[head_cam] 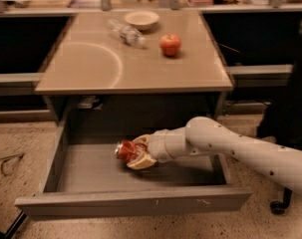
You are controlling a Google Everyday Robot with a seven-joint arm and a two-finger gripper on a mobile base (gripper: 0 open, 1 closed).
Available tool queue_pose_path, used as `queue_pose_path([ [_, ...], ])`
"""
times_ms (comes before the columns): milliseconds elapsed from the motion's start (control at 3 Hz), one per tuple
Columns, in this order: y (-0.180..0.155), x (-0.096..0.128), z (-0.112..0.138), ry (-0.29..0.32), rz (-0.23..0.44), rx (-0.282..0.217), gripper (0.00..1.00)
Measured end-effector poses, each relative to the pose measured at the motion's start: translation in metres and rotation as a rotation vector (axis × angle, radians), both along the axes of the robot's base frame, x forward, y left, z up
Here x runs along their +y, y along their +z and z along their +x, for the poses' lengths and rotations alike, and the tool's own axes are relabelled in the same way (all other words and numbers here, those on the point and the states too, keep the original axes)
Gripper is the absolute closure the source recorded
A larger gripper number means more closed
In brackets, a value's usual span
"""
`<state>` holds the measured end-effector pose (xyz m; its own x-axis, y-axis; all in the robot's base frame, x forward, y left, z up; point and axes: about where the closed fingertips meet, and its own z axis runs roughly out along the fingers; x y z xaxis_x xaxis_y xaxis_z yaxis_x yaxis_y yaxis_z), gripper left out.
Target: Place coke can into top drawer
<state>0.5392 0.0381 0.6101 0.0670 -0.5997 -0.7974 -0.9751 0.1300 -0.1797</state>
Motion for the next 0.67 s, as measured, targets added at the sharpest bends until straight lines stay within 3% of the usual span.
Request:
queue_pose_path([
  [667,0.0054,0.0000,0.0000,0.000,0.000,0.000,0.58],
])
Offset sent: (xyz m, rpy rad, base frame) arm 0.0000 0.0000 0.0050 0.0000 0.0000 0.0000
